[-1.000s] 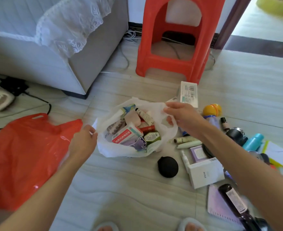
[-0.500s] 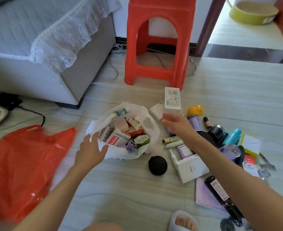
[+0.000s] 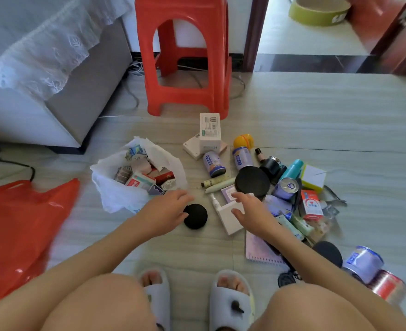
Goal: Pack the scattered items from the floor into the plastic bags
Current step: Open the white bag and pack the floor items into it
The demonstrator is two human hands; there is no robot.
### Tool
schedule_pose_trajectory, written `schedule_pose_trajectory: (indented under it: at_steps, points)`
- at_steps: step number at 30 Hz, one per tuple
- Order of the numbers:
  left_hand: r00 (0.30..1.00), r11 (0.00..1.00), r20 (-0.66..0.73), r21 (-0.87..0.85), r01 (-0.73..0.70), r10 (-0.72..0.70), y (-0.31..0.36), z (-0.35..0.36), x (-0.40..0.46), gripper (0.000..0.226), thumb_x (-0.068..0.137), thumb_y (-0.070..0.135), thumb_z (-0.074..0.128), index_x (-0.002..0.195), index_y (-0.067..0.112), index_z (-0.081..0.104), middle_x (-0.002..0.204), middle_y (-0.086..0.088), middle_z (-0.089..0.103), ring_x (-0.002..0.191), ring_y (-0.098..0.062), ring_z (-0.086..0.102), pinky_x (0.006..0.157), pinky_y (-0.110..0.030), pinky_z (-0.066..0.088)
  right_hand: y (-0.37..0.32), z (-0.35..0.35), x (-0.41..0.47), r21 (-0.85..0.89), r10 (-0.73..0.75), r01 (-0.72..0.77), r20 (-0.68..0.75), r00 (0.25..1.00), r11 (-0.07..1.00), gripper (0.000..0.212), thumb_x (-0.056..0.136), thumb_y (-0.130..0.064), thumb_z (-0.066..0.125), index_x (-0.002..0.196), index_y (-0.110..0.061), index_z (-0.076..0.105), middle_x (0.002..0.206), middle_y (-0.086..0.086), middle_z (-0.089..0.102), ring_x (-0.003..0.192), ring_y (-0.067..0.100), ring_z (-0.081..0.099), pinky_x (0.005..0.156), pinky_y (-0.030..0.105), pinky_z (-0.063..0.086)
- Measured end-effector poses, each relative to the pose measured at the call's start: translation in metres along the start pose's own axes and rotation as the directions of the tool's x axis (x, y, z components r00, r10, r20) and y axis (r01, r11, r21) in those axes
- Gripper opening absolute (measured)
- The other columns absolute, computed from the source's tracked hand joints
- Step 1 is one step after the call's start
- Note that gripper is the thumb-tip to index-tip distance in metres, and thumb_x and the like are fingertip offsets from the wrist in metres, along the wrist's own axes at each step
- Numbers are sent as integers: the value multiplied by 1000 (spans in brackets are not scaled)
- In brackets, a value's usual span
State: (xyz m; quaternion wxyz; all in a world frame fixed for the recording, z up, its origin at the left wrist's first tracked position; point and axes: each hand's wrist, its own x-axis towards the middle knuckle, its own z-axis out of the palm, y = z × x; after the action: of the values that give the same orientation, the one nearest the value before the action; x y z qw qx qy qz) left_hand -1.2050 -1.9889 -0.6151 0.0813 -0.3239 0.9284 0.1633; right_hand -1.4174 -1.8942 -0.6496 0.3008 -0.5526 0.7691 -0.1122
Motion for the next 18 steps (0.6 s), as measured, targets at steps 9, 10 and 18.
schedule_pose_trajectory:
  at_steps: [9, 10, 18]
  points:
    - [933, 985, 359, 168, -31, -32, -31, 93, 30, 56, 95, 21, 41, 146, 20, 18, 156, -7, 12, 139, -26, 23, 107, -37, 30, 47, 32, 40, -317, -6, 53, 150, 989, 947, 43, 94, -23, 48, 135, -16, 41, 138, 7, 47, 128, 22, 40, 104, 34, 36]
    - [928, 987, 371, 158, -35, -27, -32, 101, 41, 58, 96, 20, 41, 147, 19, 15, 157, -9, 6, 143, -27, 15, 110, -38, 26, 52, 36, 51, -352, -38, 83, 133, 990, 932, 42, 92, -21, 50, 133, -16, 43, 137, 7, 47, 127, 22, 40, 103, 34, 36]
    - [943, 979, 330, 179, -98, 34, -44, 145, 110, 73, 89, 16, 55, 147, 20, 11, 156, -15, -1, 143, -33, 4, 114, -43, 14, 71, 68, 117, -675, -79, 297, 334, 939, 675, 53, 85, -22, 57, 134, -12, 37, 136, 10, 44, 133, 28, 32, 116, 46, 6]
